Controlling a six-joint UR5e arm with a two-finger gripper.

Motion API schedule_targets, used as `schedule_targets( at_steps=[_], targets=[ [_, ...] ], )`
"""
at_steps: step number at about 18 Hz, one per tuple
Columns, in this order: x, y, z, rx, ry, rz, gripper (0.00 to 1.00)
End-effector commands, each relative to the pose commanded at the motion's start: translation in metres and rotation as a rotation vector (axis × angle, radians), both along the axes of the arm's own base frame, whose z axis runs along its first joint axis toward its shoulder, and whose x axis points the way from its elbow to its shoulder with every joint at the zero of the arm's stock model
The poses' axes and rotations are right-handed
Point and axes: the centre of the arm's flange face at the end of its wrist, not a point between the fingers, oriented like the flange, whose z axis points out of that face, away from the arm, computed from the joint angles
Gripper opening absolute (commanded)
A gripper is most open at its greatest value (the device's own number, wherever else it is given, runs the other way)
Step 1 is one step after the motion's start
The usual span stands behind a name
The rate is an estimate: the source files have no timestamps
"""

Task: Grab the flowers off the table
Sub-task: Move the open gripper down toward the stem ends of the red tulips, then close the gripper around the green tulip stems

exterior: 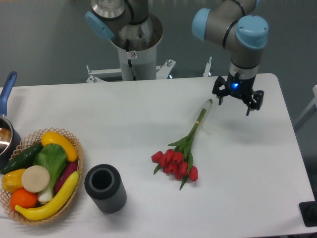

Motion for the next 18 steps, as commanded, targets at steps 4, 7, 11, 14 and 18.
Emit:
schedule_targets(
  at_steps=[4, 7, 11, 14, 18],
  targets=[
    [0.019, 0.005, -0.017, -0.011, -0.037, -0.014, 1.00],
    [0.034, 0.016, -0.029, -0.012, -0.046, -0.034, 1.00],
    [0.044, 0.033, -0.039, -0.014, -0.061, -0.031, 1.00],
    [0.050, 0.043, -0.053, -0.026, -0.086, -0.055, 1.00],
    [0.046, 0.064, -0.074, -0.038, -0.111, -0.091, 1.00]
  ],
)
